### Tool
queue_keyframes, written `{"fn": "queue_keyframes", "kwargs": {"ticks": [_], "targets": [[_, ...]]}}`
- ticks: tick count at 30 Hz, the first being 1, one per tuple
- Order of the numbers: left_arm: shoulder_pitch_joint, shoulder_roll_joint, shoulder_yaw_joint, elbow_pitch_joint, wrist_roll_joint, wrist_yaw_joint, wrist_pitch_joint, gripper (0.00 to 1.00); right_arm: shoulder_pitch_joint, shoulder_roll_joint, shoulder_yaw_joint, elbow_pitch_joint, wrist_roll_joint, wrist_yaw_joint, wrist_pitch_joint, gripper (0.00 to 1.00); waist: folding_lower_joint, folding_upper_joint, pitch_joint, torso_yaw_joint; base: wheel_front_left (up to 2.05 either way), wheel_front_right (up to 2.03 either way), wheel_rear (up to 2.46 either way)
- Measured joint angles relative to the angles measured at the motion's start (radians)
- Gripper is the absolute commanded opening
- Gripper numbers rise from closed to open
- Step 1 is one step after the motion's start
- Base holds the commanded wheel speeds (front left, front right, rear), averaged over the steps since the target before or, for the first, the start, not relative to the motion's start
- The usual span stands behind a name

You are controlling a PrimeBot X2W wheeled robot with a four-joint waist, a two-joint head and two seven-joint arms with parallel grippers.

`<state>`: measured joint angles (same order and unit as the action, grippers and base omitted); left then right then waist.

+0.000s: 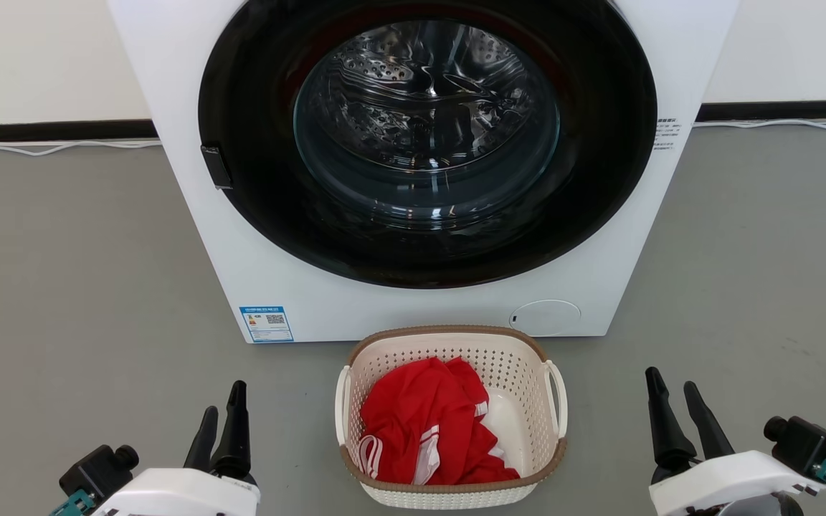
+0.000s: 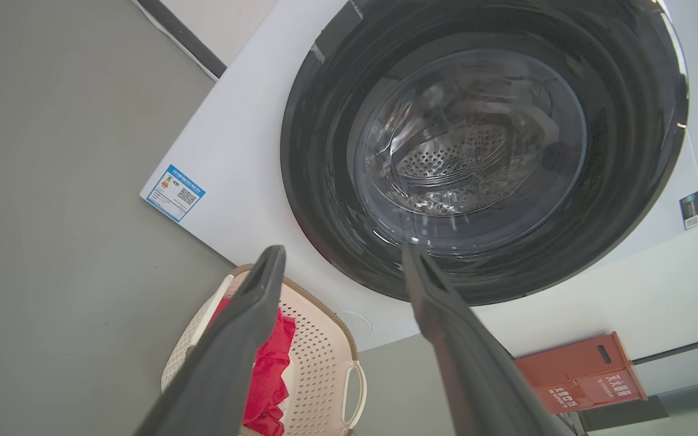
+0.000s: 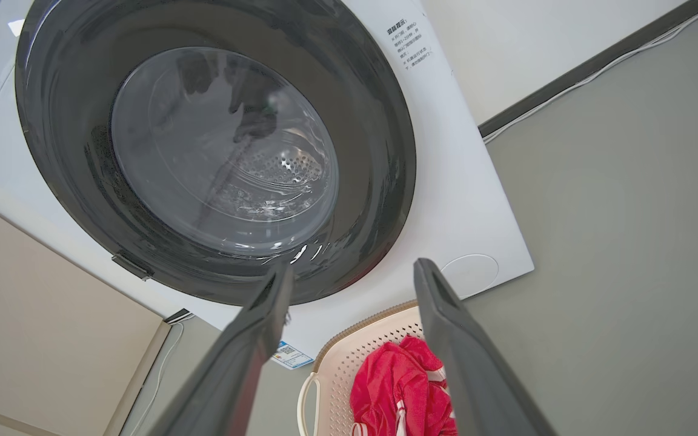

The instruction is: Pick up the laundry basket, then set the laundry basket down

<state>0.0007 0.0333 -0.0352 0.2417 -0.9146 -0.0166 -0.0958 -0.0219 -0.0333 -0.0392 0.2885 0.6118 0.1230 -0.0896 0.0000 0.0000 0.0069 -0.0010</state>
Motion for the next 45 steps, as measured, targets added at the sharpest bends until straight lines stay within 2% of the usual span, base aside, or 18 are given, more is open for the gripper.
{"fn": "queue_keyframes", "kwargs": {"ticks": [45], "targets": [[0.016,0.007,-0.065,-0.045,0.482,0.067,-0.126,1.00,-0.003,-0.007,0.040,0.033,-0.556,0.001,-0.131,1.00,0.0000,0.0000,0.008,-0.005,0.00,0.00,0.00]]}}
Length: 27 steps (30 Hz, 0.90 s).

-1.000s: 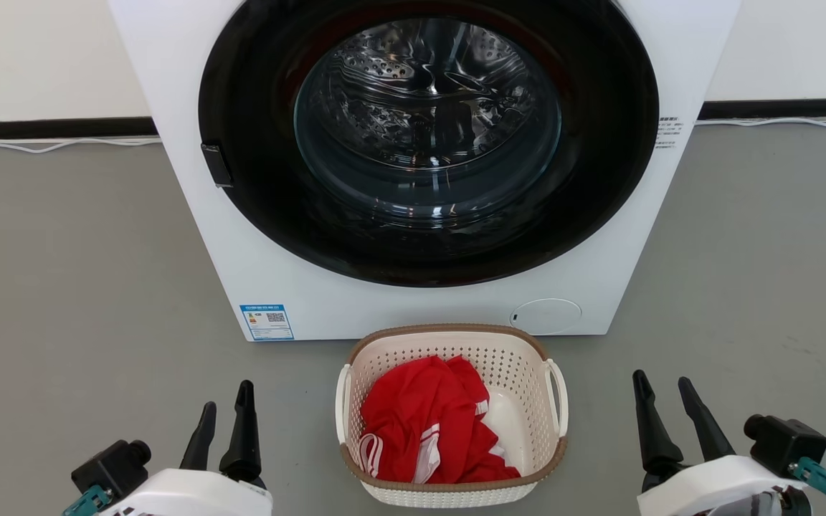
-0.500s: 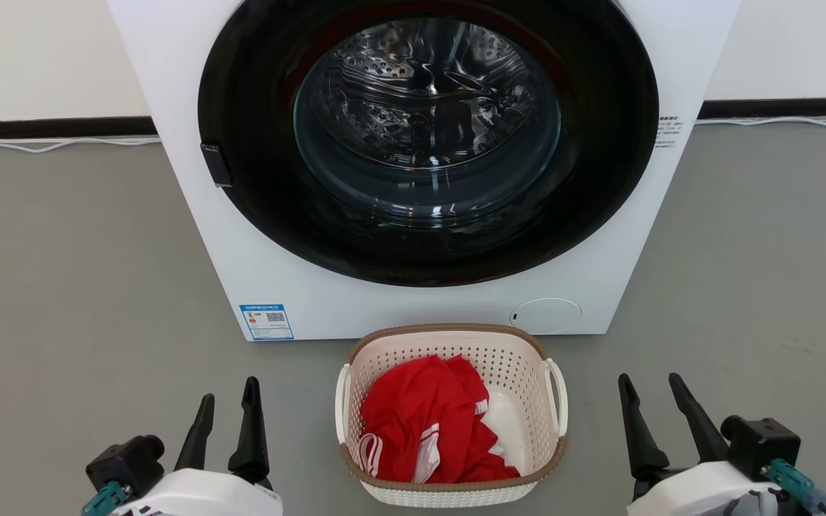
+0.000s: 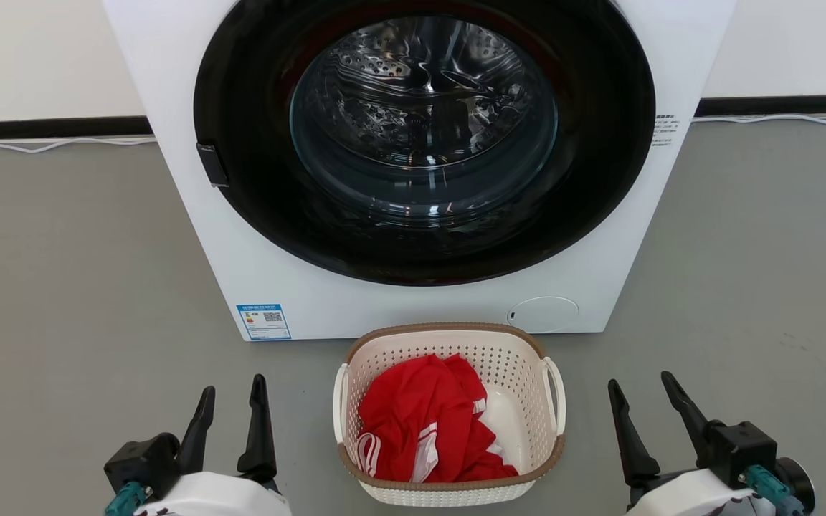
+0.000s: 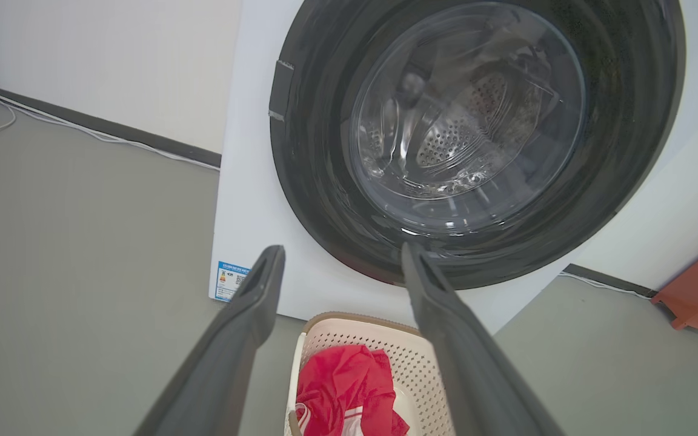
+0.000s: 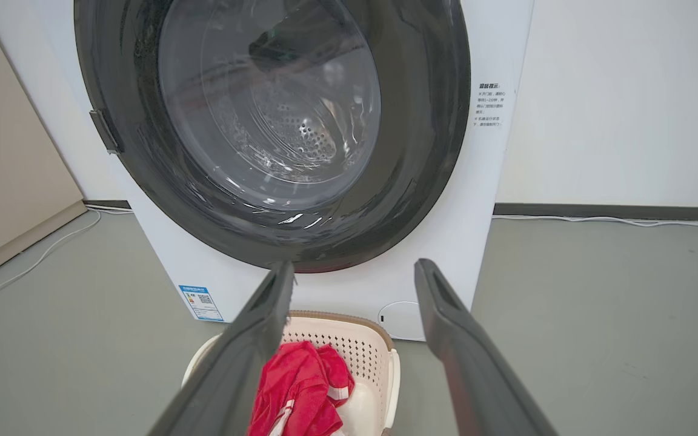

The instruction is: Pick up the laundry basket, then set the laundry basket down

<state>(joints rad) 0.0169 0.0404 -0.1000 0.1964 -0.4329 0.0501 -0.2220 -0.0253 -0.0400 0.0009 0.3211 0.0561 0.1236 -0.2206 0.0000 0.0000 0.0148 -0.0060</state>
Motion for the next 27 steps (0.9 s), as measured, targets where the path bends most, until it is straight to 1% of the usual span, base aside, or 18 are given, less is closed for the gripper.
{"fn": "queue_keyframes", "kwargs": {"ticks": [10,27], "targets": [[0.016,0.002,-0.010,-0.005,0.092,0.011,-0.029,1.00,0.000,-0.001,-0.001,0.004,-0.115,0.001,-0.027,1.00,0.0000,0.0000,0.001,-0.004,0.00,0.00,0.00],[0.016,0.002,-0.012,-0.004,0.092,0.011,-0.029,1.00,0.000,-0.001,-0.005,0.007,-0.107,0.001,-0.027,1.00,0.0000,0.0000,0.008,-0.009,0.00,0.00,0.00]]}}
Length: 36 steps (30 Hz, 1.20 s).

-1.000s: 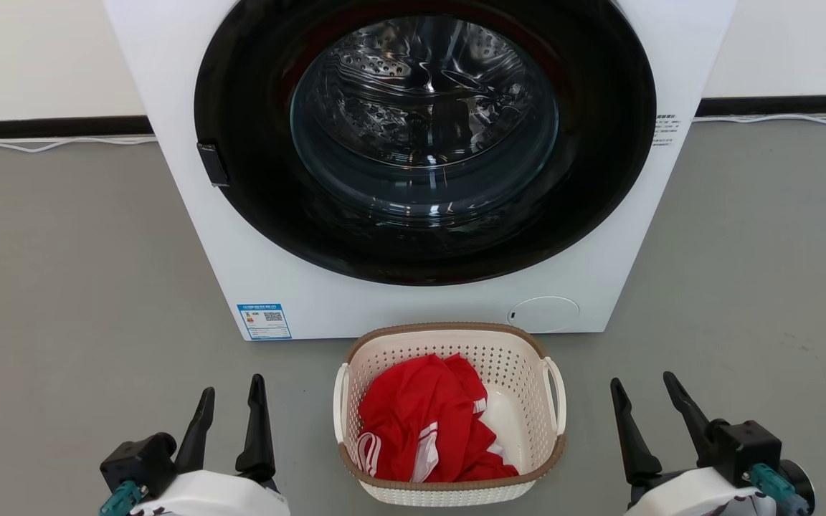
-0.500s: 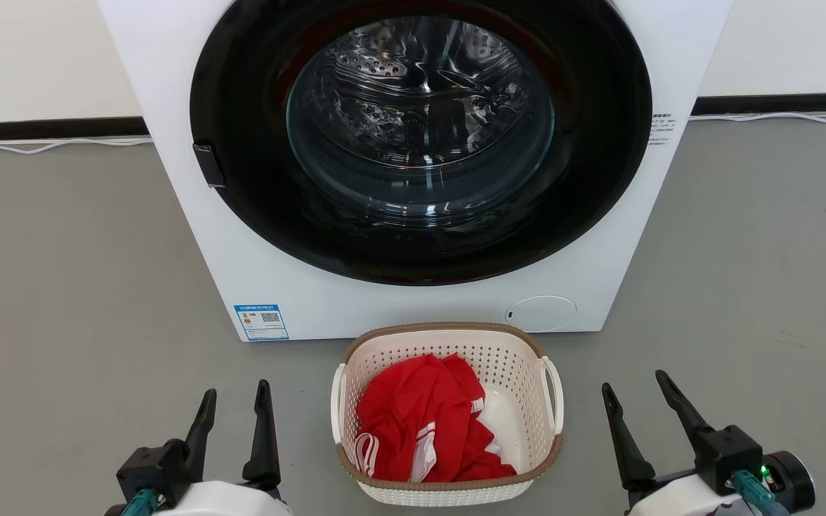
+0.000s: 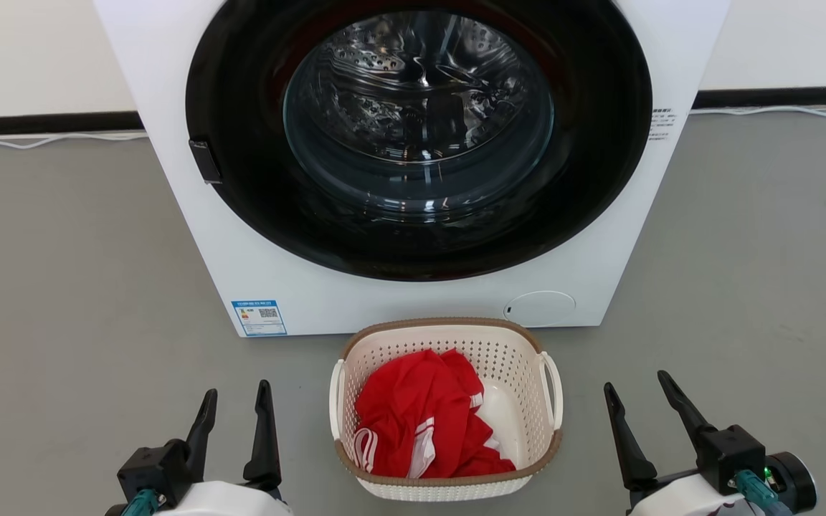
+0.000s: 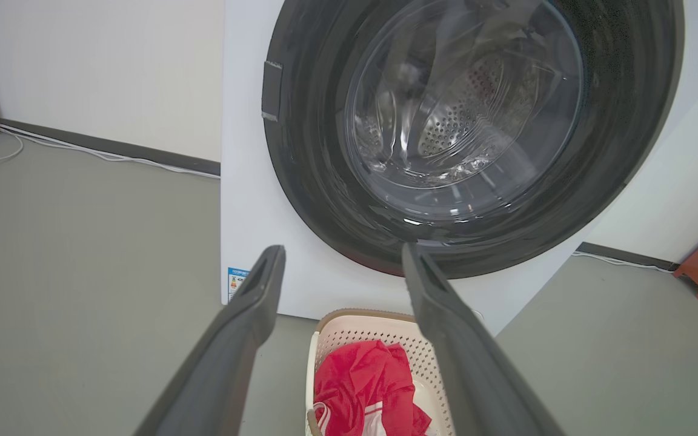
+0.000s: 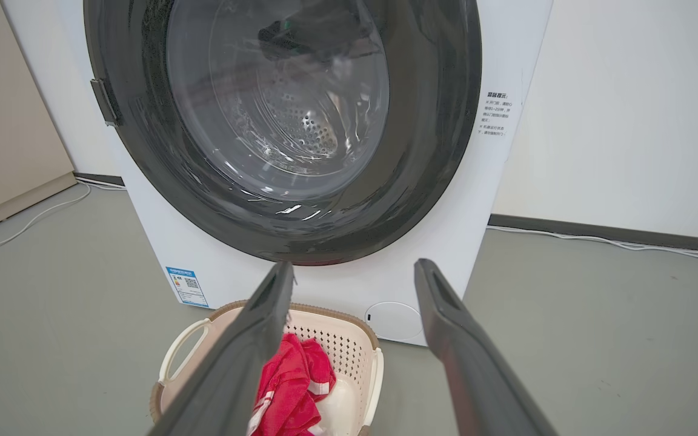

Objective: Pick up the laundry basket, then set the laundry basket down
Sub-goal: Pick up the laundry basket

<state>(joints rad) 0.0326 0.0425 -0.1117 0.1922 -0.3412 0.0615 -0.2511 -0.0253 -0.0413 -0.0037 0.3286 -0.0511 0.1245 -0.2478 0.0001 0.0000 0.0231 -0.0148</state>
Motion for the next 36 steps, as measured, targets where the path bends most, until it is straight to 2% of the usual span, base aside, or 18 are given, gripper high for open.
{"fn": "queue_keyframes", "kwargs": {"ticks": [10,20,25,36], "targets": [[-0.015,0.001,-0.012,-0.005,-0.001,0.000,0.000,1.00,-0.042,-0.001,-0.022,0.003,0.004,0.000,0.000,1.00,0.0000,0.0000,0.063,0.003,0.00,0.00,0.00],[-0.152,0.000,-0.053,0.012,-0.014,0.001,0.000,1.00,-0.150,-0.004,-0.040,0.090,0.010,0.000,0.000,1.00,0.0000,0.0000,0.192,0.009,0.00,0.00,0.00],[-0.250,-0.001,-0.082,0.089,-0.019,0.000,-0.002,1.00,-0.246,-0.006,-0.057,0.156,0.009,0.000,0.000,1.00,0.0000,0.0000,0.280,0.011,0.00,0.00,0.00],[-0.518,-0.006,-0.147,0.372,-0.061,-0.017,-0.004,1.00,-0.489,-0.012,-0.096,0.391,-0.012,0.000,0.001,1.00,0.0000,0.0000,0.485,0.005,0.00,0.00,0.00]]}}
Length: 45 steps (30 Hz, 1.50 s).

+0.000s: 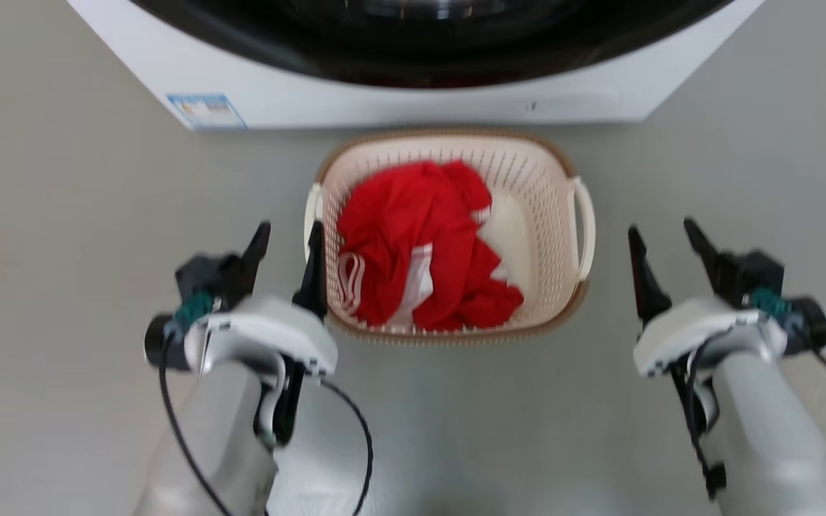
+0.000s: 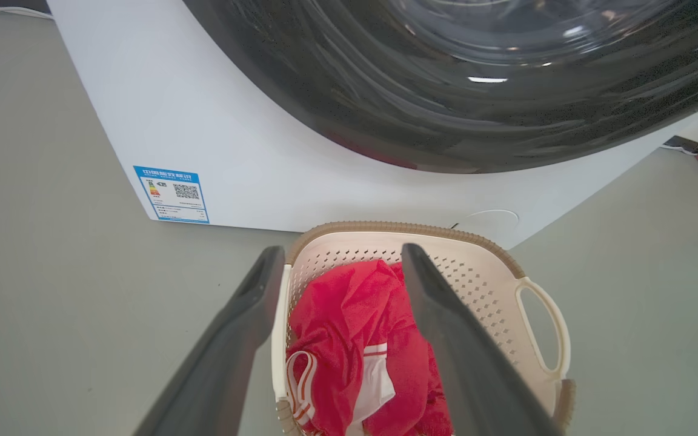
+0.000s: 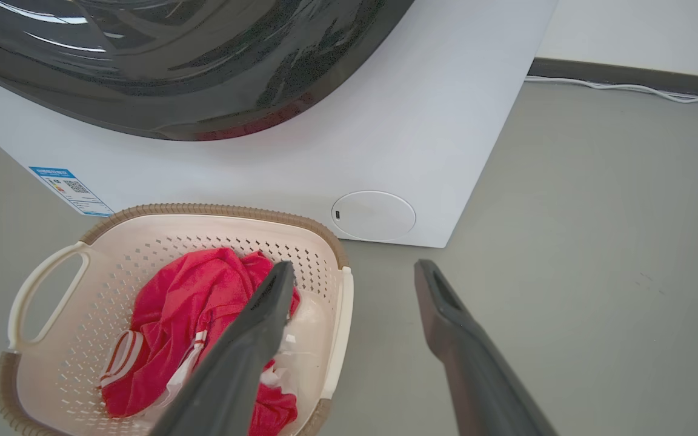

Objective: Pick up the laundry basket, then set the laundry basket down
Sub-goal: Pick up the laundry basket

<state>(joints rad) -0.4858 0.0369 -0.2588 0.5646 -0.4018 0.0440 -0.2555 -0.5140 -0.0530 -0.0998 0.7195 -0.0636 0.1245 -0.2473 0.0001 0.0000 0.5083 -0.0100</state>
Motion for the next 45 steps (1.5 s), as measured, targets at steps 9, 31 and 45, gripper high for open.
{"fn": "queue_keyframes", "kwargs": {"ticks": [9,31,45], "targets": [[-0.213,-0.004,-0.048,0.187,-0.030,0.006,0.000,1.00,-0.180,-0.004,-0.031,0.122,-0.055,0.000,0.000,1.00,0.0000,0.0000,0.176,0.006,0.00,0.00,0.00],[-0.357,-0.006,-0.063,0.322,-0.048,0.028,0.000,1.00,-0.304,-0.008,-0.019,0.209,-0.048,0.000,-0.001,1.00,0.0000,0.0000,0.343,0.012,0.00,0.00,0.00],[-0.430,-0.008,-0.059,0.406,-0.049,0.030,0.000,1.00,-0.376,-0.010,0.009,0.256,-0.030,0.000,-0.001,1.00,0.0000,0.0000,0.389,0.005,0.00,0.00,0.00]]}}
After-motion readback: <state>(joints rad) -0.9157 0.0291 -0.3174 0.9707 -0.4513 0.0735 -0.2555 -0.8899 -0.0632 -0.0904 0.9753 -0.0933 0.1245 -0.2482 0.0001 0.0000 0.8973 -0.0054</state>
